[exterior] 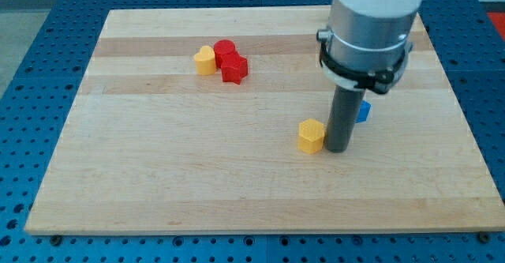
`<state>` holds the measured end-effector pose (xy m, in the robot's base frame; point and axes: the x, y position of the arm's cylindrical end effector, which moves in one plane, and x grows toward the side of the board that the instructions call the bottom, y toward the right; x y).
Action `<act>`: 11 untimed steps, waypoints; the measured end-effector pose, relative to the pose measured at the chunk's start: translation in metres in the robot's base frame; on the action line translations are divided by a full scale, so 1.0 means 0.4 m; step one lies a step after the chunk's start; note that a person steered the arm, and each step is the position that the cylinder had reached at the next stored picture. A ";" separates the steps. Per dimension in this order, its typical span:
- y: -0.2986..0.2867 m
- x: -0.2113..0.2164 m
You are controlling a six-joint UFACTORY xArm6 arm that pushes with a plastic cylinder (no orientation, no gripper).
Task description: Move the hexagon to the bottom right of the red star
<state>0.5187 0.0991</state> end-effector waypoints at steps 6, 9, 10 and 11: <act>-0.090 -0.059; -0.164 -0.162; -0.083 -0.156; -0.065 -0.252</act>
